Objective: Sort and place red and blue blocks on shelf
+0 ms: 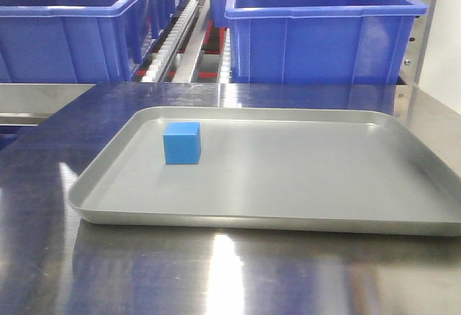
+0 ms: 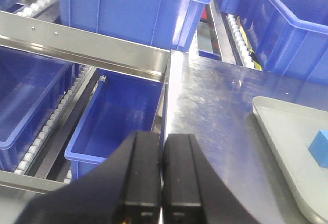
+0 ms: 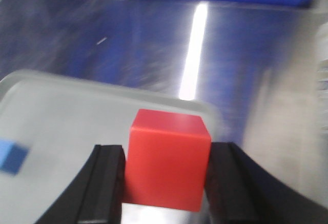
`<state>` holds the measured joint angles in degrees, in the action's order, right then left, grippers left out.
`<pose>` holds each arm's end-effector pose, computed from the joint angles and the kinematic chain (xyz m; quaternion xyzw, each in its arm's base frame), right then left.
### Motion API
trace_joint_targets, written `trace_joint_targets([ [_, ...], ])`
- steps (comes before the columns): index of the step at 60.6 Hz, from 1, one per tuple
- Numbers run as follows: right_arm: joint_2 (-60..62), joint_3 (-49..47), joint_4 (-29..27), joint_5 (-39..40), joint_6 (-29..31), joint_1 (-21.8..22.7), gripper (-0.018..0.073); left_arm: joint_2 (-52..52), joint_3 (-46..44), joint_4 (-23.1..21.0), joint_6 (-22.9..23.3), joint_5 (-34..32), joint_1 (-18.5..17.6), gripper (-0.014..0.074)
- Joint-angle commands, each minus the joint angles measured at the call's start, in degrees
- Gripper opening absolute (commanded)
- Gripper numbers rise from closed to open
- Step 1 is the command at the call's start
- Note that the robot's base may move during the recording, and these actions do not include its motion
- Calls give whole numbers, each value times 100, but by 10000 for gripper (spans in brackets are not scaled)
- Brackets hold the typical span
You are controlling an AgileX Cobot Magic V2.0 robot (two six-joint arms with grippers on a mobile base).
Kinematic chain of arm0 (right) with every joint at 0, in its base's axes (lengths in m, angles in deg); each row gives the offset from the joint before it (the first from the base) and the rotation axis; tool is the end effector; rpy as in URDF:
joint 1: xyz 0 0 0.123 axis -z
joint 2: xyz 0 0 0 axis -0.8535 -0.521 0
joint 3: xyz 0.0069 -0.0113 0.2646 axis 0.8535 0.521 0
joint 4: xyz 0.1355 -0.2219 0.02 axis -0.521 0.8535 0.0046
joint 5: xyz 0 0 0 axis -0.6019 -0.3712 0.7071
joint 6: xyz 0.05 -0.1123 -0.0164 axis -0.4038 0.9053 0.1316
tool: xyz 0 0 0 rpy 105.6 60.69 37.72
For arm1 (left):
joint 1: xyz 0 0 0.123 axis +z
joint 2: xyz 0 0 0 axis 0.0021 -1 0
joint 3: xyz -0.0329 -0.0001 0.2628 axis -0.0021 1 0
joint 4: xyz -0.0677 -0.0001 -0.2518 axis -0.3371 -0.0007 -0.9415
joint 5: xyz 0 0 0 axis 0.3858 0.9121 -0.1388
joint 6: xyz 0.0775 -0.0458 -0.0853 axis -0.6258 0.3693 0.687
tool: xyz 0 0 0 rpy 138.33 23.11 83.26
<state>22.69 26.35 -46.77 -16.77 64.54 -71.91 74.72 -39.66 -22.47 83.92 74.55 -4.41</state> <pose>0.2692 0.0655 0.3116 -0.0215 0.8702 0.1094 0.4799 0.1182 -0.0082 0.1903 -0.0633 0.7388 -0.1033 0.6629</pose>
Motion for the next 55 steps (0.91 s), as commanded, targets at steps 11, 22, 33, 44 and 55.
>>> trace_joint_targets([
  [11, 2174, 1506, 177, 1166, 39, 1411, 57, 82, 122, -33, 8, -489, -15, 134],
  [22, 3427, 2472, 640, 1207, 39, 1892, 57, 82, 122, -33, 8, -489, -15, 134],
  [33, 3949, 3022, 640, 1237, 39, 1892, 57, 82, 122, -33, 8, -489, -15, 134],
  [44, 3981, 3064, 640, 1286, 39, 1892, 57, 82, 122, -33, 8, -489, -15, 134],
  [55, 3981, 3064, 640, 1323, 39, 1892, 57, 82, 122, -33, 8, -489, -15, 134],
])
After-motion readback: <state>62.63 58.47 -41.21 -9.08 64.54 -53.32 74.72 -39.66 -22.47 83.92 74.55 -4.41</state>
